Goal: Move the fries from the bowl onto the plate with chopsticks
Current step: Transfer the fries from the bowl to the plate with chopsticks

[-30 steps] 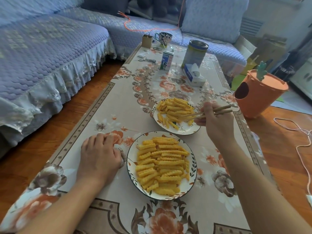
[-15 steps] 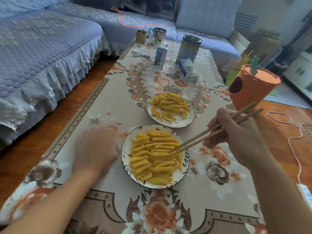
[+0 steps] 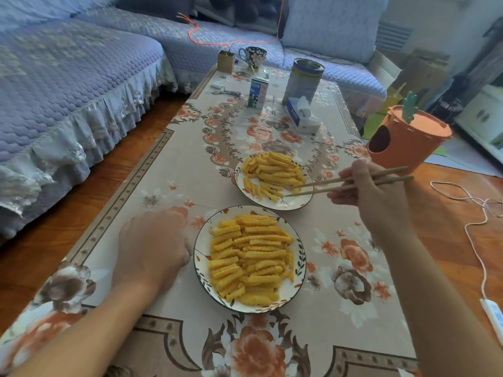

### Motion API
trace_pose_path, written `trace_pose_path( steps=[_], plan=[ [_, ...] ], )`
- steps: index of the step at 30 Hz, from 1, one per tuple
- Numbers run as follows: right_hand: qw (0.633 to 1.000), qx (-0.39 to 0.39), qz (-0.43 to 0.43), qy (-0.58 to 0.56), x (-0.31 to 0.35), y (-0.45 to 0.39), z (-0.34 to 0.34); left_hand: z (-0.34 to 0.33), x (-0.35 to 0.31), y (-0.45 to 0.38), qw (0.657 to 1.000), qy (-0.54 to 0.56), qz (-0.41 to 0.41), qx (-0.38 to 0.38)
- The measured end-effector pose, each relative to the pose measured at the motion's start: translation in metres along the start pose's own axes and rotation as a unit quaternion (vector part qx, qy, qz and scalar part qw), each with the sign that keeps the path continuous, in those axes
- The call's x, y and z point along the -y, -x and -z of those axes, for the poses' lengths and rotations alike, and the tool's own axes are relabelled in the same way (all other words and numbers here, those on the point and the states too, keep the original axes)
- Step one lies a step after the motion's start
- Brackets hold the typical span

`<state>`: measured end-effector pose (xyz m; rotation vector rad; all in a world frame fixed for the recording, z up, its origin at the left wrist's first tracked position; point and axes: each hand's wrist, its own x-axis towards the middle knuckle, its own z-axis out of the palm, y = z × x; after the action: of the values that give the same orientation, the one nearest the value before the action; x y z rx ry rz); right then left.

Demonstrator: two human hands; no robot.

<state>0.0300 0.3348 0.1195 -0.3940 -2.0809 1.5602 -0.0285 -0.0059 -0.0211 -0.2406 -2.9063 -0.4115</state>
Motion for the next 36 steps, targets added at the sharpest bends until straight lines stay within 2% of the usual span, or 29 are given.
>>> trace_pose_path(
  steps=[10, 18, 26, 30, 36],
  plan=[
    [0.997, -0.036, 0.041, 0.061, -0.032, -0.031, -0.034, -0.001, 0.0, -0.002, 1.0, -0.002, -0.001, -0.003],
    [0.99, -0.008, 0.068, 0.123, -0.037, -0.033, -0.04, 0.001, 0.001, -0.002, 1.0, -0.005, -0.005, 0.001],
    [0.996, -0.022, 0.054, 0.072, -0.026, -0.032, -0.027, 0.002, 0.0, -0.001, 1.0, -0.003, 0.0, 0.003],
    [0.995, -0.001, 0.058, 0.082, -0.023, -0.027, -0.024, 0.0, 0.001, -0.001, 1.0, -0.005, 0.001, 0.002],
    [0.999, -0.009, 0.01, 0.041, -0.029, -0.03, -0.028, 0.0, -0.002, -0.001, 1.0, 0.009, 0.008, -0.014]
  ],
)
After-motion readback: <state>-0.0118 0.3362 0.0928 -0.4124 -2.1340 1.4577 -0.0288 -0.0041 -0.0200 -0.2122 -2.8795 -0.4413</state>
